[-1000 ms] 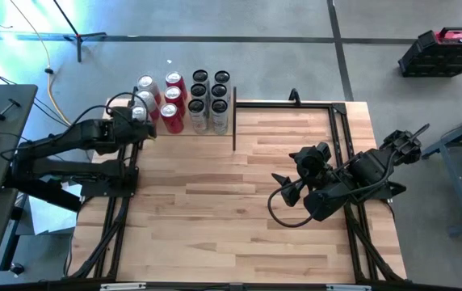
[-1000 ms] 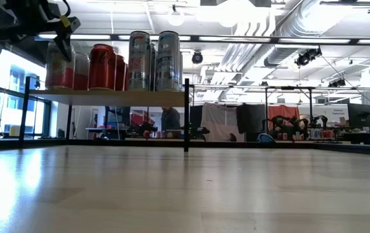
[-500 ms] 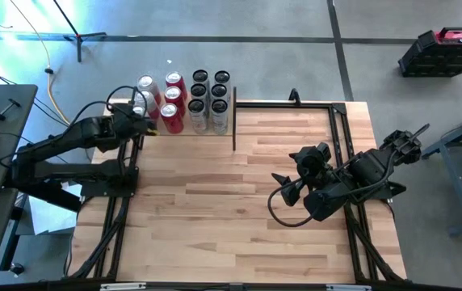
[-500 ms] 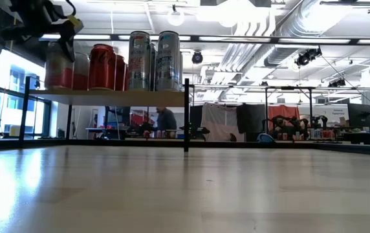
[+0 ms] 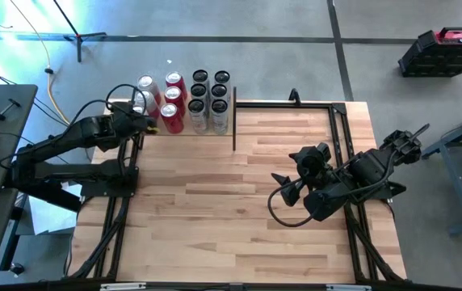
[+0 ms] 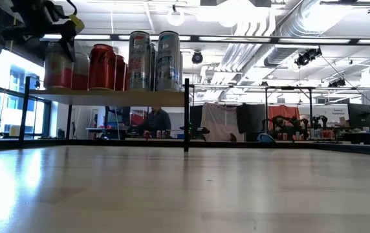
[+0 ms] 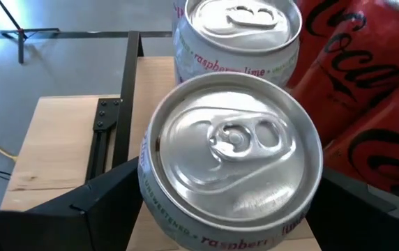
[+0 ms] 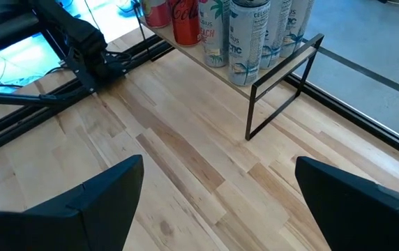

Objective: Place canned beverage on shelf
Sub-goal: Put the pink soda can on the shelf aligned with the other pink soda cans

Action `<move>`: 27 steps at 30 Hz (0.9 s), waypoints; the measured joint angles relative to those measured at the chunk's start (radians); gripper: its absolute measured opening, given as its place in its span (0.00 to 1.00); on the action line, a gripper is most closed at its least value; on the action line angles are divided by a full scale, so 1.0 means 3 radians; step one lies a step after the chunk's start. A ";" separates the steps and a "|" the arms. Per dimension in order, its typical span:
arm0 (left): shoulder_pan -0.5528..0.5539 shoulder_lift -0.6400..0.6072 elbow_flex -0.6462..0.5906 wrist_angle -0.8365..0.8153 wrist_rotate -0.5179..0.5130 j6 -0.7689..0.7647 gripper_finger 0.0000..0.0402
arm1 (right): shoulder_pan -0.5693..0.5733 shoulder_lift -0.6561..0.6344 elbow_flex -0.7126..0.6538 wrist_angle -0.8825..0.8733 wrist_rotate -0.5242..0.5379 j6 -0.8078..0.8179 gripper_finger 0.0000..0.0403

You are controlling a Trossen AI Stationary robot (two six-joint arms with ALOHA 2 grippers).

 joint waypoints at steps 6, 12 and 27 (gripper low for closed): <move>-0.0001 0.0006 0.0000 0.0167 -0.0041 0.0089 0.84 | 0.0000 0.0000 0.0000 0.0023 0.0000 0.0001 0.89; -0.0001 0.0015 0.0000 0.0147 -0.0086 0.0122 0.84 | 0.0000 0.0000 0.0000 0.0026 0.0000 0.0001 0.89; -0.0001 0.0015 0.0000 0.0144 -0.0088 0.0172 0.75 | 0.0000 0.0000 0.0000 0.0027 0.0000 0.0015 0.89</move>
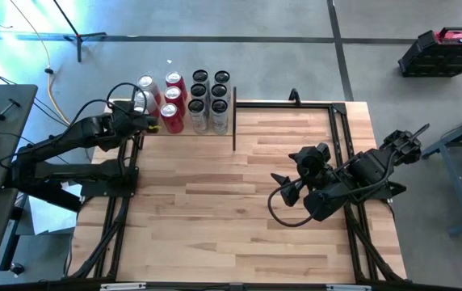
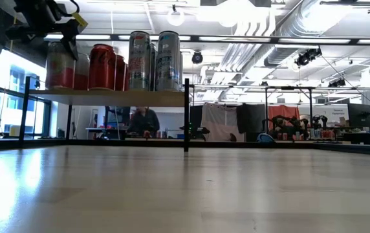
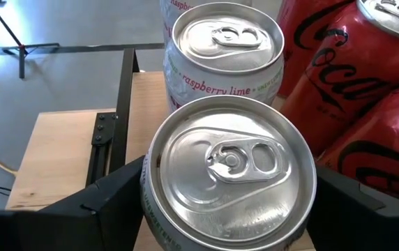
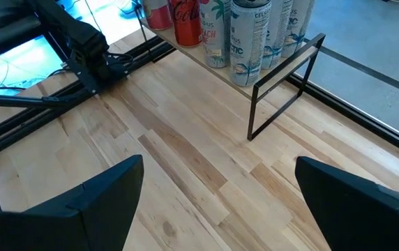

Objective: Place canned beverage on shelf
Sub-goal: Put the pink soda can on the shelf aligned with the other pink soda cans

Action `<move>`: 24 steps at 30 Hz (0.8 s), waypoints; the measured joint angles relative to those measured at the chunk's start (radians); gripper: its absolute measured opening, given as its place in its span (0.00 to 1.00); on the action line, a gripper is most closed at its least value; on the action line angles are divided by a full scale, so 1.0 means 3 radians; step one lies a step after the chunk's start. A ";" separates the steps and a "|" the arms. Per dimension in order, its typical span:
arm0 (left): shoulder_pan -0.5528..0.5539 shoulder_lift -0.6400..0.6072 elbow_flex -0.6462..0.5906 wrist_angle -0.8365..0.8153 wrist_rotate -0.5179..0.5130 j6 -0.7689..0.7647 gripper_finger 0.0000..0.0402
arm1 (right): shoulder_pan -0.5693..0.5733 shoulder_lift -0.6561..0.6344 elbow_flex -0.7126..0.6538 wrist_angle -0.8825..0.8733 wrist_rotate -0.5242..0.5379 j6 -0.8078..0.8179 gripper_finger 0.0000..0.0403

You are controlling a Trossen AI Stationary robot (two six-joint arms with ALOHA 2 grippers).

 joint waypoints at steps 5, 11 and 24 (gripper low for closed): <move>0.0000 0.0014 0.0000 0.0003 -0.0021 -0.0006 0.75 | 0.0000 0.0000 0.0000 0.0012 -0.0001 0.0000 0.89; 0.0075 0.0022 0.0000 0.0011 -0.0023 -0.0006 0.75 | 0.0000 0.0000 0.0000 0.0019 -0.0001 -0.0004 0.89; 0.0243 0.0025 0.0000 0.0197 0.0119 0.0203 0.76 | -0.0001 0.0000 0.0000 0.0020 0.0000 -0.0020 0.89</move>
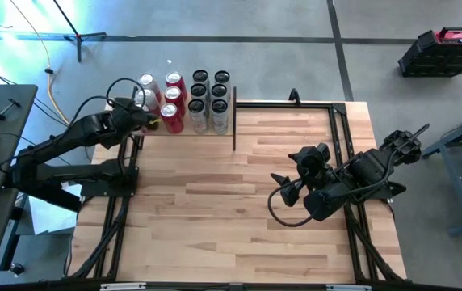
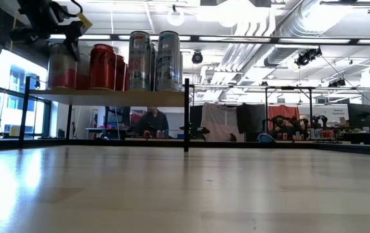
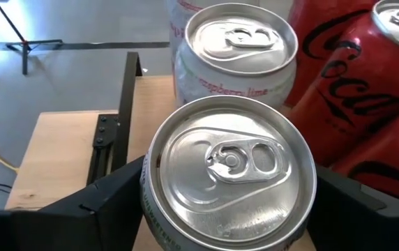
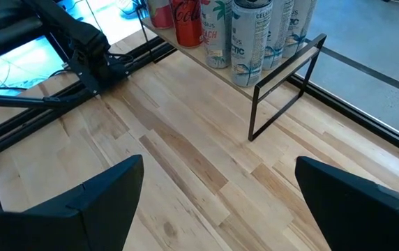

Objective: Place canned beverage on shelf
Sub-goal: Put the pink soda can on the shelf aligned with the other pink soda cans

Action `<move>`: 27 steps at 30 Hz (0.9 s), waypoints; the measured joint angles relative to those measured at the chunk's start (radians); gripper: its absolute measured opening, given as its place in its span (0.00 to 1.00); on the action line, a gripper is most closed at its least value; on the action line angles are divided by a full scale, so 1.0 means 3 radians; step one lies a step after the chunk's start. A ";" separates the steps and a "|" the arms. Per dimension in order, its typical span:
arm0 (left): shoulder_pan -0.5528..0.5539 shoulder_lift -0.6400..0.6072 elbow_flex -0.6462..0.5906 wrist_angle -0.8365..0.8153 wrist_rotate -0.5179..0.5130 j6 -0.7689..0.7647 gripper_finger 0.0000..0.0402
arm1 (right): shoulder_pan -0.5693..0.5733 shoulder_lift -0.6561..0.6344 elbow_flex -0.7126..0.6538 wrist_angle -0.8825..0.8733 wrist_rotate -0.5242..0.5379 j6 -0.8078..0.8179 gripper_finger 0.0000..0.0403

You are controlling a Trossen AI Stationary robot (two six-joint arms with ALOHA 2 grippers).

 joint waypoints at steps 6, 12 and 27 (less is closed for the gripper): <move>0.0038 -0.0001 0.0000 -0.0009 0.0004 0.0115 0.78 | 0.0000 0.0000 0.0000 0.0000 -0.0001 0.0005 0.89; 0.0038 -0.0005 0.0000 -0.0002 0.0072 0.0110 0.78 | 0.0000 0.0000 0.0000 0.0000 -0.0001 0.0005 0.89; 0.0037 -0.0016 0.0000 -0.0017 0.0099 0.0095 0.80 | 0.0000 0.0000 0.0000 0.0028 -0.0001 0.0019 0.89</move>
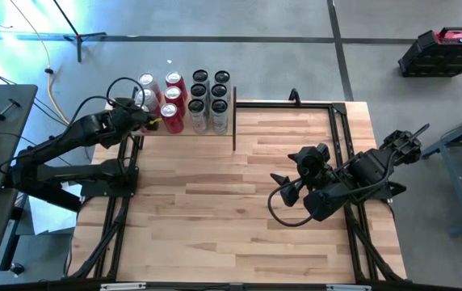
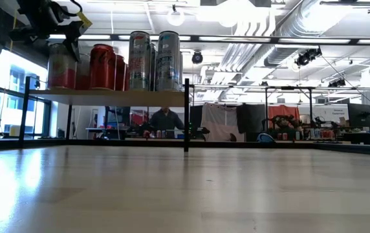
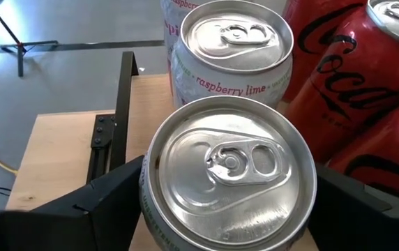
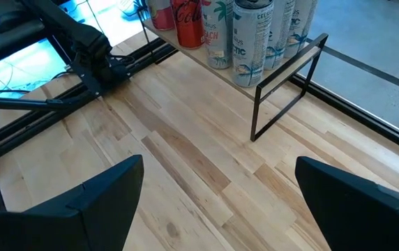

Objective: Place canned beverage on shelf
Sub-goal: Put the pink soda can on the shelf aligned with the other pink soda cans, then return to Home Position

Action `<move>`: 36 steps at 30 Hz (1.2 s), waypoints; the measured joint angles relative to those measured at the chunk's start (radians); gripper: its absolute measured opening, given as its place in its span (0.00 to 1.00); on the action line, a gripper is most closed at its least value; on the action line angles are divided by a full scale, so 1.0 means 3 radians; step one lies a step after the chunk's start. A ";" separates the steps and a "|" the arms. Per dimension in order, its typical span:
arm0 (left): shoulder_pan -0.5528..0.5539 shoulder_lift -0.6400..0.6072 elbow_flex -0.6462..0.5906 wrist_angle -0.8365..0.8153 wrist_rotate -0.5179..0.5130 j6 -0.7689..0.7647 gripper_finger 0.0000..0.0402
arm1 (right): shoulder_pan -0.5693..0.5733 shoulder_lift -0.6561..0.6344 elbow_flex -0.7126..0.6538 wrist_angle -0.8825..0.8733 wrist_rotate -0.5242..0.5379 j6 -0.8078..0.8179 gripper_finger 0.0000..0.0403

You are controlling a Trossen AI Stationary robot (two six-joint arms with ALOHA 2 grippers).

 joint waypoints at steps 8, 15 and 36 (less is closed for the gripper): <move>-0.0001 -0.0006 0.0000 -0.0014 0.0131 0.0017 0.89 | 0.0000 0.0000 0.0000 -0.0001 0.0000 -0.0013 0.89; -0.0017 -0.0032 0.0000 0.0001 0.0149 0.0078 0.92 | 0.0000 0.0000 0.0000 -0.0003 0.0001 -0.0061 0.89; -0.0353 -0.0226 0.0756 0.0006 0.0252 0.0350 0.93 | -0.0091 0.0000 0.0000 0.0088 0.0143 -0.0469 0.89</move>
